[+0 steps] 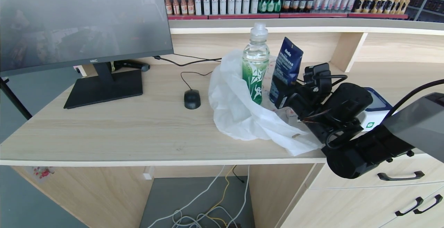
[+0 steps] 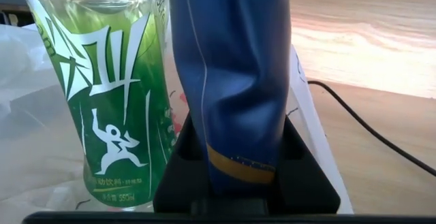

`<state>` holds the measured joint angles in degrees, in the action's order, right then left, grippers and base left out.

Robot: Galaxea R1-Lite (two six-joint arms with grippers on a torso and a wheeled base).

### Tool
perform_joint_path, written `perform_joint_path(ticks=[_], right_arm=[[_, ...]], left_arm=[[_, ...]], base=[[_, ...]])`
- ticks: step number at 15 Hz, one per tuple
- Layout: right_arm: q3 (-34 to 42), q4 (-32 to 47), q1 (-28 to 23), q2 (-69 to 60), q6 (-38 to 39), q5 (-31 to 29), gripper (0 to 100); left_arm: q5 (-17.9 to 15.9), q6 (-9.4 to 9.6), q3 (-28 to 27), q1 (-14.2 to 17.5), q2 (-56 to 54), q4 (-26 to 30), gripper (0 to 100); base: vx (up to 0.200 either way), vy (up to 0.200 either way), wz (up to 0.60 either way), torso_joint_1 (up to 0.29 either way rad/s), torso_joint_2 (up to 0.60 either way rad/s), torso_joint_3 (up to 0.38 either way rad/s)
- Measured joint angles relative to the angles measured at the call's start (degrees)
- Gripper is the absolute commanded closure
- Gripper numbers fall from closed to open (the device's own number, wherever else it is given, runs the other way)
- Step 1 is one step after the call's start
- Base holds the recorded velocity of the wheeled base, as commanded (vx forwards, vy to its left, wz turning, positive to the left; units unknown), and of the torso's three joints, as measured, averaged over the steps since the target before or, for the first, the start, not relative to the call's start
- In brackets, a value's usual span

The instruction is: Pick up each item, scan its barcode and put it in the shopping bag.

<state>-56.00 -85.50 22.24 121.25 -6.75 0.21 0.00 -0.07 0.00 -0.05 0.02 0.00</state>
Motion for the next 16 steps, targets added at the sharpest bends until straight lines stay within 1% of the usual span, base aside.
perform_joint_path(ticks=[16], right_arm=[[0.06, 0.49, -0.39, 0.74, 0.35, -0.21, 100]], left_arm=[[0.00, 0.00, 0.00, 0.00, 0.00, 0.00, 0]], base=[[0.000, 0.000, 0.00, 0.000, 0.00, 0.000]])
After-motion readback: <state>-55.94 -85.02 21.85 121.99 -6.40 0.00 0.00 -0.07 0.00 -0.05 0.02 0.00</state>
